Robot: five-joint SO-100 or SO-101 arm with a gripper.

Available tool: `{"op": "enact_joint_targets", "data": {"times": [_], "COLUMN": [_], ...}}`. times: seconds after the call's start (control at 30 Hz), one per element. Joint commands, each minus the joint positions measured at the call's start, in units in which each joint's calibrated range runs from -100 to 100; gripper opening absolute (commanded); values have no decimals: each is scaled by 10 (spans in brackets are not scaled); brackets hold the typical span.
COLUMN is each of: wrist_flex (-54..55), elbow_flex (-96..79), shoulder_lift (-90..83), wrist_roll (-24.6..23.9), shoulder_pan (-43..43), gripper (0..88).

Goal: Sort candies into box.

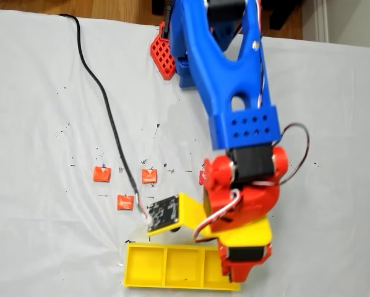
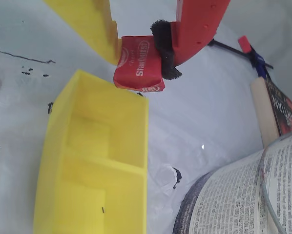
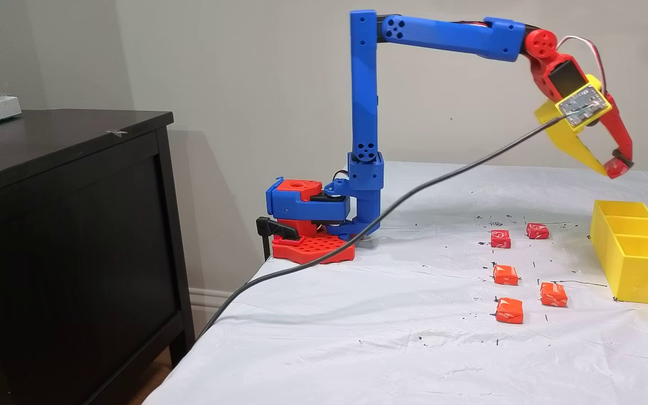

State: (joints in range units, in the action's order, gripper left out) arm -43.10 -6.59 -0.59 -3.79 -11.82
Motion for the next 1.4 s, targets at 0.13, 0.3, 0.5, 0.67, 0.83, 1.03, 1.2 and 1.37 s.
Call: {"op": "enact_joint_targets", "data": {"times": [0.13, 0.3, 0.5, 0.67, 0.83, 1.03, 1.2, 1.37], "wrist_flex": [-39, -50, -50, -49, -33, -22, -24, -41], "elbow_flex": [121, 117, 127, 121, 108, 95, 89, 85], "shoulder_lift": [29, 39, 61, 61, 59, 53, 53, 42], "wrist_roll": [-2, 4, 4, 1, 10, 13, 19, 21], "shoulder_pan": [4, 1, 0, -1, -4, -5, -8, -9], "gripper": [1, 1, 1, 1, 1, 2, 99, 253]}}
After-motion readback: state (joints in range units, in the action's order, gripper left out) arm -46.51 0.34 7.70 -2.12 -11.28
